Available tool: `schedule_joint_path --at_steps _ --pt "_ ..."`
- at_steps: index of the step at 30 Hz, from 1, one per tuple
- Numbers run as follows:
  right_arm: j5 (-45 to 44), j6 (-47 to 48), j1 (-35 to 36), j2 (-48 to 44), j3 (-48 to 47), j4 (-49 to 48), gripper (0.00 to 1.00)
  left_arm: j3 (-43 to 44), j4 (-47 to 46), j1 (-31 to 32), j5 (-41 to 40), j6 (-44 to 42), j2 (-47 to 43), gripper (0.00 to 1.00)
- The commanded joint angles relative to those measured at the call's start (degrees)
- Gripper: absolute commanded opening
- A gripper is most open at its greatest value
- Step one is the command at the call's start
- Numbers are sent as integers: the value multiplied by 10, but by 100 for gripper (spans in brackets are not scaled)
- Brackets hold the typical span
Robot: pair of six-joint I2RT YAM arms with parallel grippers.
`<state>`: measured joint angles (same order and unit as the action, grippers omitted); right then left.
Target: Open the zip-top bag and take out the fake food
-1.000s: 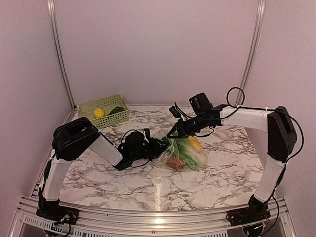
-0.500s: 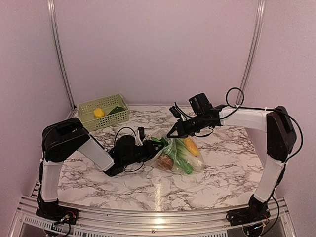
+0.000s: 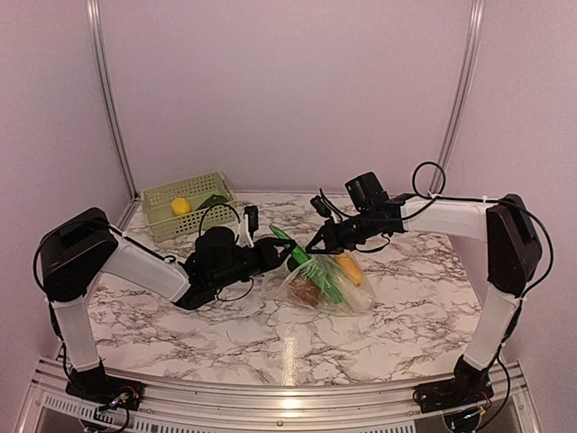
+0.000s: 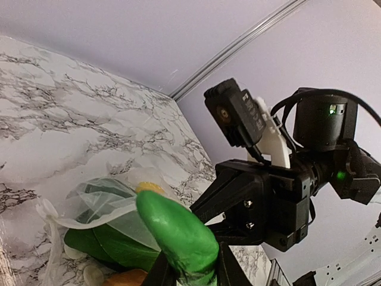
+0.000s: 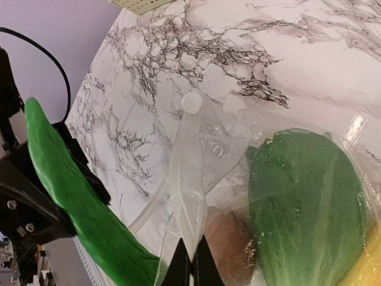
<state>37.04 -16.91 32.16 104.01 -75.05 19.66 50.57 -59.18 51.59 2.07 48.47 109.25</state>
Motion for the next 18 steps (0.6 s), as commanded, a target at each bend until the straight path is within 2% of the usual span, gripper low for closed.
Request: schedule_joint_path --at_steps 1,7,14,18 --pt "-9 7 -5 -17 19 1 0 -17 34 -27 -18 -40 -67 2" --pt "-11 14 -5 -28 34 4 0 -10 85 -74 -18 -59 -131 1" --pt "-8 24 -5 -36 34 13 0 17 150 -169 -18 -79 -175 0" --pt "-8 30 -6 -36 32 20 0 52 183 -229 -58 -77 -176 0"
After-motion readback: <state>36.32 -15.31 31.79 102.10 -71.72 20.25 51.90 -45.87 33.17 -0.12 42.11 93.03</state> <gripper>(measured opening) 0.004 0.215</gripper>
